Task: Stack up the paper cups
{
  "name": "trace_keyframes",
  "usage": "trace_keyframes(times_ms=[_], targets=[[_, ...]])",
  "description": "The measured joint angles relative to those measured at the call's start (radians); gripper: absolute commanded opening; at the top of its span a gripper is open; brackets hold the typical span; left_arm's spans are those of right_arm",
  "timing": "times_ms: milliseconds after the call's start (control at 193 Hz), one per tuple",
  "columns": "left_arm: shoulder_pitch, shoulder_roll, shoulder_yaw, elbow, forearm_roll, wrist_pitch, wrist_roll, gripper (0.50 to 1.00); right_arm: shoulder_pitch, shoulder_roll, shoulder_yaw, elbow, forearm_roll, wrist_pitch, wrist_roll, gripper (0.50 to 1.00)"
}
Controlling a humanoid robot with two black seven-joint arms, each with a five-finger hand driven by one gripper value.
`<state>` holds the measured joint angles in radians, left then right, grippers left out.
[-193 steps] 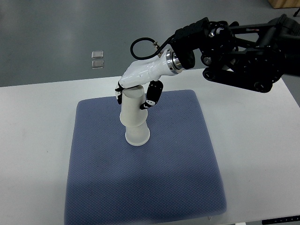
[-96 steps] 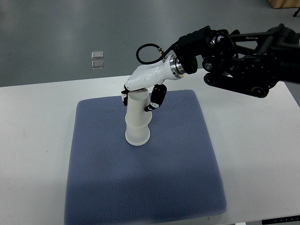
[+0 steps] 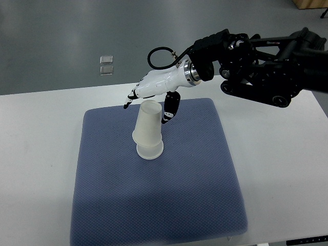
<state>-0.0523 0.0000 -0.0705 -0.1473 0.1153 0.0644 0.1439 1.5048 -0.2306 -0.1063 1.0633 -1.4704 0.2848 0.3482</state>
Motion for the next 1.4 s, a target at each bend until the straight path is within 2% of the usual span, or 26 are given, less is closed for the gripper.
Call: trace_keyframes(times_ms=[524, 856, 1053, 1401], targets=[[0.000, 0.000, 0.000, 0.000, 0.000, 0.000, 0.000, 1.000, 0.001, -0.026, 0.017, -0.008, 0.012, 0.001, 0.000, 0.897], [0.000, 0.000, 0.000, 0.000, 0.000, 0.000, 0.000, 1.000, -0.090, -0.072, 0.234, -0.153, 0.044, -0.001, 0.000, 0.907], [0.000, 0.000, 0.000, -0.001, 0.000, 0.000, 0.000, 1.000, -0.143, -0.085, 0.352, -0.261, 0.318, -0.006, 0.000, 0.907], [0.000, 0.000, 0.000, 0.000, 0.000, 0.000, 0.000, 1.000, -0.255, -0.073, 0.362, -0.422, 0.972, -0.133, -0.002, 0.907]])
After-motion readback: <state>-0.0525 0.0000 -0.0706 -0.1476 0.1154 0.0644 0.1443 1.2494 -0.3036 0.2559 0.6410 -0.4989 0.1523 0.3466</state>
